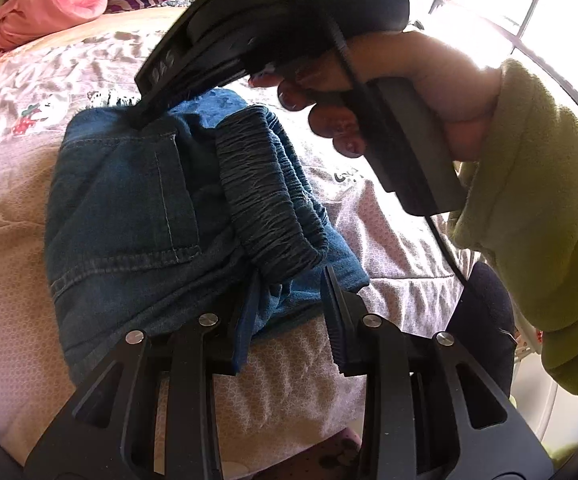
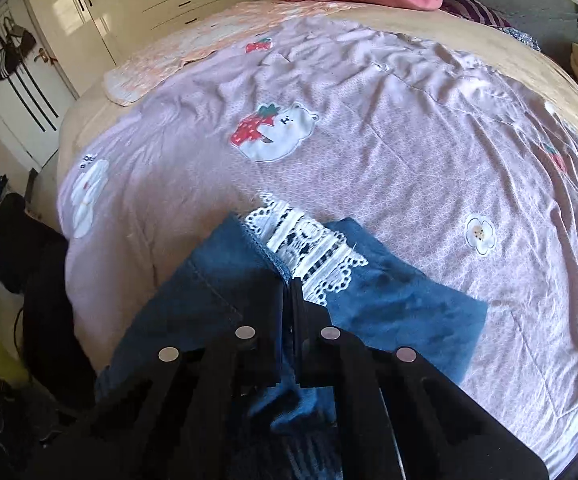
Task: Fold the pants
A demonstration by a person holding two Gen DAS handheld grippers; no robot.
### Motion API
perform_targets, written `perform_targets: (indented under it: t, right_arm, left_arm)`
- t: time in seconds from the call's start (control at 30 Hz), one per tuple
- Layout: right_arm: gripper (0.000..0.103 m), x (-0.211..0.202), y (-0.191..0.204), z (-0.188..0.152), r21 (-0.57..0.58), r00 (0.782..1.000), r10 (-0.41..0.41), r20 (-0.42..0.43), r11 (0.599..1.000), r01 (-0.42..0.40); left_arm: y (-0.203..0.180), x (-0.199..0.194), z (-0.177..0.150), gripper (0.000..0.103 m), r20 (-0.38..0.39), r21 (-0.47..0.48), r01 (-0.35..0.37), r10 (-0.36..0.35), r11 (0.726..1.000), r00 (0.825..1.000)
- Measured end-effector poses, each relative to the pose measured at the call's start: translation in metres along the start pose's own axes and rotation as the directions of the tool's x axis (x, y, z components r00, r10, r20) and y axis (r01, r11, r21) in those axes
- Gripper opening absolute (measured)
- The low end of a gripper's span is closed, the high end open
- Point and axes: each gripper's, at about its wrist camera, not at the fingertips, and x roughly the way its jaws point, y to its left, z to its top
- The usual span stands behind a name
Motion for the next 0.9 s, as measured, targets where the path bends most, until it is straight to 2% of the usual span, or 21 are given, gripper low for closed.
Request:
perform_targets:
  t: [0.13,0.17,0.2,0.4,0.47,0.63,0.73,0.83,0.9]
  right_arm:
    - [0.003,0.011,0.002,-0.004,-0.001,0.999,-0.035,-0.009,0.999,0.035]
    - [0.006,0.008,0.001,-0.004,0.011,0.999,-0.045,0.001,0.999,0.045]
    - [0.013,0.007,-0.001,-0.003,0.025,0.999,-0.046,0.007,0.999,0.046]
    - [0.038,-0.04,-0.015,-0.009,0.139,0.993,-0.02,0.114,0.99,0.004]
    - [0.044,-0.055,-0.017,-0.013,0.157,0.989,-0.008,0.147,0.988,-0.016]
    - [0.048,-0.094,-0.008,-0.034,0.149,0.977,0.009,0.215,0.988,-0.042]
    - [0.053,-0.108,0.0,-0.05,0.137,0.971,0.013,0.237,0.989,-0.047]
    - [0.054,-0.118,0.009,-0.069,0.126,0.968,0.005,0.251,0.991,-0.038]
    - [0.054,-0.119,0.016,-0.082,0.121,0.967,0.003,0.254,0.992,-0.034]
  left_arm:
    - [-0.001,0.0,0.0,0.023,-0.003,-0.003,-0.005,0.005,1.0,1.0]
    - [-0.002,0.0,0.0,0.023,-0.004,-0.002,-0.006,0.006,1.0,1.0]
    - [-0.002,0.0,0.0,0.023,-0.005,-0.002,-0.006,0.006,1.0,1.0]
    - [-0.003,-0.012,-0.001,0.024,0.003,-0.016,0.008,-0.008,1.0,1.0]
    - [-0.003,-0.02,-0.002,0.028,0.007,-0.02,0.016,-0.016,1.0,1.0]
    - [0.006,-0.05,-0.003,0.033,0.052,-0.064,0.025,-0.022,0.998,0.998]
    - [0.02,-0.072,0.003,0.041,0.103,-0.089,-0.019,0.028,0.996,0.994]
    - [0.043,-0.084,0.012,0.041,0.118,-0.135,-0.117,0.134,0.984,0.984]
    - [0.056,-0.086,0.012,0.041,0.107,-0.172,-0.153,0.173,0.973,0.979]
